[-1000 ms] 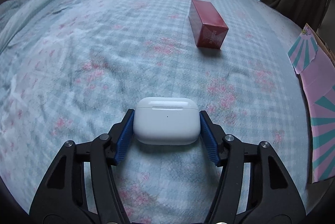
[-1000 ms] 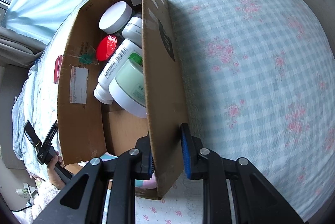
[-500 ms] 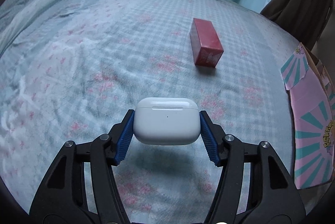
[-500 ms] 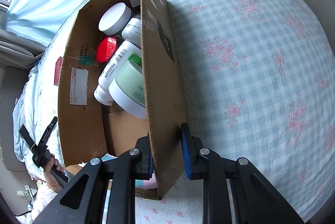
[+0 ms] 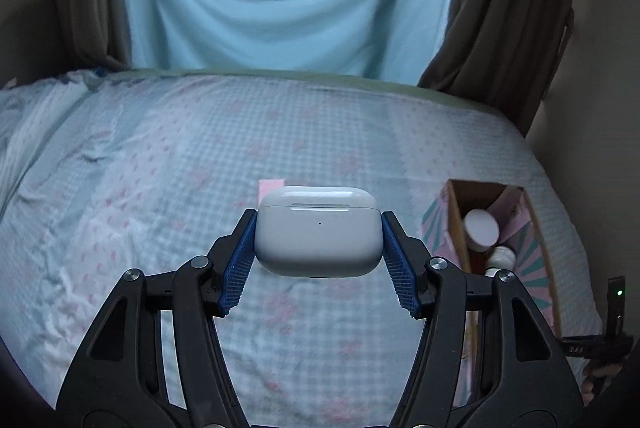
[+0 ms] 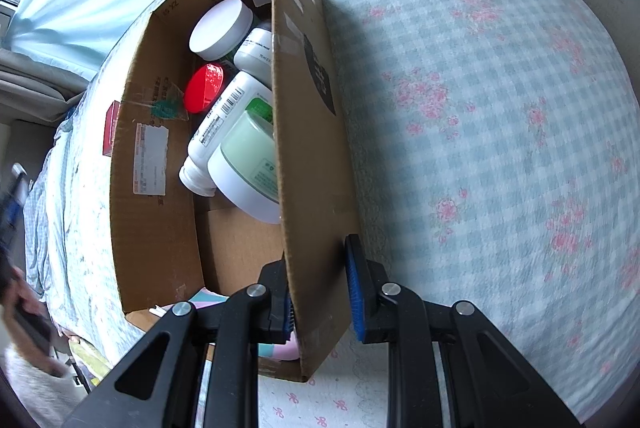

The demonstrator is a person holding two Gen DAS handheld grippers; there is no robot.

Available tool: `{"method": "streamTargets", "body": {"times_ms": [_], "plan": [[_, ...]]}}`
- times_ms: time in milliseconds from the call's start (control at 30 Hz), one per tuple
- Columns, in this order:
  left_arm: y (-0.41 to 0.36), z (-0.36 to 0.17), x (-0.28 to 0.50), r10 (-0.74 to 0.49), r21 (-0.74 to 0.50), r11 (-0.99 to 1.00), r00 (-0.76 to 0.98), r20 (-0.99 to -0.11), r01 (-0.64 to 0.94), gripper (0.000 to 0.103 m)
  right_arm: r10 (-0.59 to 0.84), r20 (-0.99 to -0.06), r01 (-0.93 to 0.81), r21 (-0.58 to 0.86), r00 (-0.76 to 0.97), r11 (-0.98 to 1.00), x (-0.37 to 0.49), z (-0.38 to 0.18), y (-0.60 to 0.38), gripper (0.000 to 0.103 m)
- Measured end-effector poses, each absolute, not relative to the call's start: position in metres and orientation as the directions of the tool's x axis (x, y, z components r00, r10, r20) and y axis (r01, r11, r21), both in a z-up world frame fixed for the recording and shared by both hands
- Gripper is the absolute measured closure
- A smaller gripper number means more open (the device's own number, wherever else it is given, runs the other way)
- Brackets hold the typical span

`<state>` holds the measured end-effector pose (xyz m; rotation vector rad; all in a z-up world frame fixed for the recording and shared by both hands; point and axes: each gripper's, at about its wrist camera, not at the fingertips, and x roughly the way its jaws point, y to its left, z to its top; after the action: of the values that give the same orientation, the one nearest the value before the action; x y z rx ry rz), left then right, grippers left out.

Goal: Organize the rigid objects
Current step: 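Carry the earbud case into the box and open the left tool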

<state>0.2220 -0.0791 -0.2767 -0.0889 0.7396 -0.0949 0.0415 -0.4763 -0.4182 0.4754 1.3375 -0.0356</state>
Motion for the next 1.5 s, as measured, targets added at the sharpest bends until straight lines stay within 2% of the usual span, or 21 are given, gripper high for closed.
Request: {"method": "streamTargets", "body": {"times_ms": [233,500,800,1033,1067,1133,1500], "plan": [[-0.183,-0.254,0.239,-0.259,-0.133,0.964,0.714,-0.651,0.229,0.046,0.245,-0.939,0.289,0.311,0.243,0.905,0.043,-0.419,-0.474,0.082],[-0.285,-0.3,0.253,-0.386,-0.204,0.913,0.587,-0.712,0.354,0.046,0.252,-0.938,0.284,0.315,0.239,0.905,0.044,-0.419,-0.475,0.082],[-0.347,-0.384,0.255,-0.374,-0.178,0.881,0.415,-0.829,0.439,0.046,0.256,-0.936,0.278,0.319,0.24,0.906,0.042,-0.419,-0.476,0.082],[-0.35,-0.404,0.257,-0.356,-0.199,0.883,0.331,-0.874,0.426,0.045,0.264,-0.935,0.267,0.324,0.239,0.907,0.042,-0.42,-0.477,0.082],[-0.35,-0.403,0.257,-0.355,-0.197,0.884,0.332,-0.874,0.425,0.033,0.265,-0.934,0.267,0.325,0.238,0.907,0.042,-0.42,-0.476,0.082],[-0.35,-0.396,0.256,-0.36,-0.197,0.885,0.35,-0.865,0.423,0.001,0.265,-0.935,0.262,0.323,0.236,0.909,0.042,-0.42,-0.476,0.082],[-0.329,-0.385,0.255,-0.374,-0.233,0.897,0.366,-0.852,0.375,0.0,0.265,-0.937,0.25,0.32,0.23,0.914,0.048,-0.427,-0.473,0.082]]}}
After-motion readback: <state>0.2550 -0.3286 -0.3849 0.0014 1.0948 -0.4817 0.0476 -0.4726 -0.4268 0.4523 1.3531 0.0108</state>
